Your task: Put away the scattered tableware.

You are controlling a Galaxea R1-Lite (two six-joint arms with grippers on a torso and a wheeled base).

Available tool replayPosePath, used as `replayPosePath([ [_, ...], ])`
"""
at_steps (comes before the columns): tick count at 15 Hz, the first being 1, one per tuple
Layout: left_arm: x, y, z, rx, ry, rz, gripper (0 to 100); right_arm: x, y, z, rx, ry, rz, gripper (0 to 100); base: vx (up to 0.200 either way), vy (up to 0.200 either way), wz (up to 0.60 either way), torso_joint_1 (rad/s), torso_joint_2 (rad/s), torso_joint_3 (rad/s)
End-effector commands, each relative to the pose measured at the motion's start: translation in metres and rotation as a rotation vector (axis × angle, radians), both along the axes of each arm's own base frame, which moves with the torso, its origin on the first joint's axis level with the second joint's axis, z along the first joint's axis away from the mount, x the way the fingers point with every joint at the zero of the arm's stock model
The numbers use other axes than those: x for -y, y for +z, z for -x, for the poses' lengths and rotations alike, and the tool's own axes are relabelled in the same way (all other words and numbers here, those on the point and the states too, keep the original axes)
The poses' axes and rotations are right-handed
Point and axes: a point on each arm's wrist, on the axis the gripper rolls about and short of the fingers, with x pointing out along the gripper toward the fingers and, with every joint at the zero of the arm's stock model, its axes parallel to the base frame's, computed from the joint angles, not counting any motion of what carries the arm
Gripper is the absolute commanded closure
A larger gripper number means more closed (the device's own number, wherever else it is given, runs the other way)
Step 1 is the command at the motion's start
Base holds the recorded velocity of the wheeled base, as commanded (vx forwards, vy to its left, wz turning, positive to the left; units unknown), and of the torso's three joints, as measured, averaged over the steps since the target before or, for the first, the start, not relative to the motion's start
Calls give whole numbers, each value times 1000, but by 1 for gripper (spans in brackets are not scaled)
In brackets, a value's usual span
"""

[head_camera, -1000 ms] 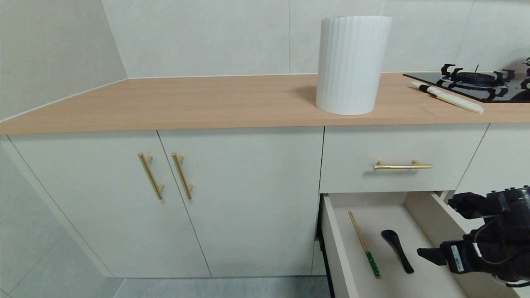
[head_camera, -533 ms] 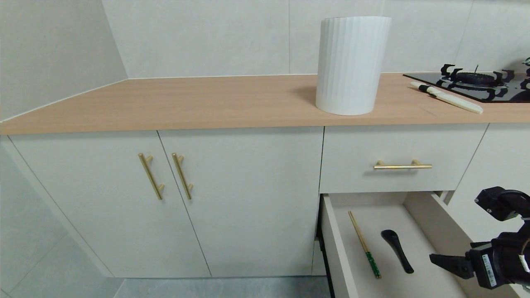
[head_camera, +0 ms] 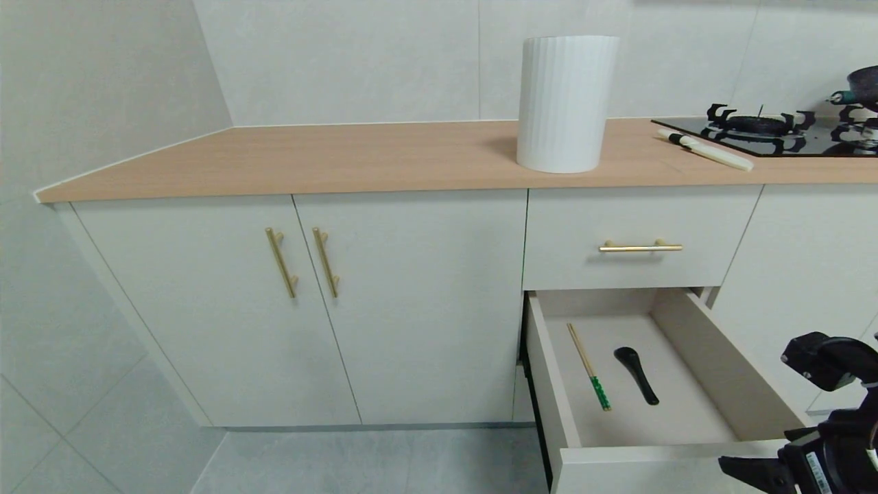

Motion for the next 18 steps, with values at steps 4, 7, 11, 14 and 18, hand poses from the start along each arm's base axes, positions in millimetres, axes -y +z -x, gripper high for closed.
replayPosePath([
  [4,0,0,0,-2,0,1,0,-14,-26,-3,-202,110,61,0,0,0,0,0,0,0],
  [7,0,0,0,0,0,1,0,-18,-43,-12,-299,134,76,0,0,0,0,0,0,0],
  [11,0,0,0,0,0,1,0,-25,-66,-36,-343,34,69,0,0,0,0,0,0,0],
  [14,0,0,0,0,0,1,0,-26,-71,-45,-303,-52,115,0,0,0,0,0,0,0],
  [18,0,0,0,0,0,1,0,-28,-69,-53,-232,-105,64,0,0,0,0,0,0,0],
])
